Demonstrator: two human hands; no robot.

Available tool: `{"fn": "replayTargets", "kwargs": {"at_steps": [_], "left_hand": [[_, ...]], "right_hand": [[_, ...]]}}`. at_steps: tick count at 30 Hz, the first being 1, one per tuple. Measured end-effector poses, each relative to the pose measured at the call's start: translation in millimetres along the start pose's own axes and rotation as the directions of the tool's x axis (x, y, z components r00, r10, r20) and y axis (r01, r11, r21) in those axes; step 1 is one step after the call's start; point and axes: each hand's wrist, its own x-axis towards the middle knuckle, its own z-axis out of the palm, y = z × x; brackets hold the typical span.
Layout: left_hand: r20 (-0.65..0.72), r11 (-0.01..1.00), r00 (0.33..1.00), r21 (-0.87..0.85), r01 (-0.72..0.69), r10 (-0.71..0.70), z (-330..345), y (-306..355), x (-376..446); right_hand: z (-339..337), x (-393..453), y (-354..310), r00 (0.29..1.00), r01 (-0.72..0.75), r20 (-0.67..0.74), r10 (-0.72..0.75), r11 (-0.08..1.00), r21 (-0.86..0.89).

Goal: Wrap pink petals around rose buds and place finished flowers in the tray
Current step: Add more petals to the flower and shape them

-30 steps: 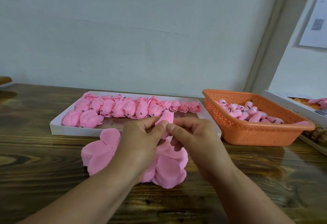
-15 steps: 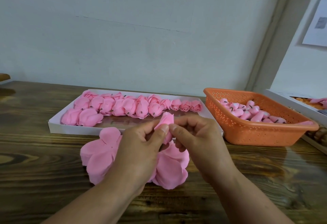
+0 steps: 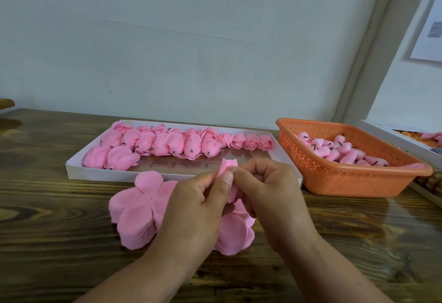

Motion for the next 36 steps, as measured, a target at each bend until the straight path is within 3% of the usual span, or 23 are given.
{"fn": "replayTargets", "kwargs": {"at_steps": [4,8,14,23,27,36], "left_hand": [[0.03,0.944,0.969,-0.22,0.246,-0.245,-1.0,5.6,3.3],[0.141,0.869,0.943,-0.365,0.333,-0.302,-6.8,11.2,4.2],[0.19,0.836,0.939,-0.43,0.341,-0.285,-7.8,15.8,2.1],[0.183,0.877,0.947,-0.364,0.314,-0.263,-6.8,12.3,0.2],[0.166,0.893,0.942,-0.306,0.329,-0.29,-6.4,9.3,-0.4],[0.151,0.826,0.915,-0.394,0.404,-0.375,-6.7,13.4,4.4]], "right_hand": [[-1.7,1.2,3.2,0.998,-0.039,-0.043,0.037,0.998,-0.05],[-2.0,1.3,3.1,0.997,-0.071,-0.036,0.07,0.997,-0.025],[-0.9,1.4,3.4,0.996,-0.091,-0.02,0.091,0.996,-0.006],[1.0,0.9,4.0,0.995,-0.101,-0.009,0.101,0.995,-0.021],[0.8,1.2,4.1,0.993,-0.12,-0.009,0.12,0.993,-0.019],[0.2,1.9,4.6,0.992,-0.128,-0.021,0.128,0.991,-0.024]]}}
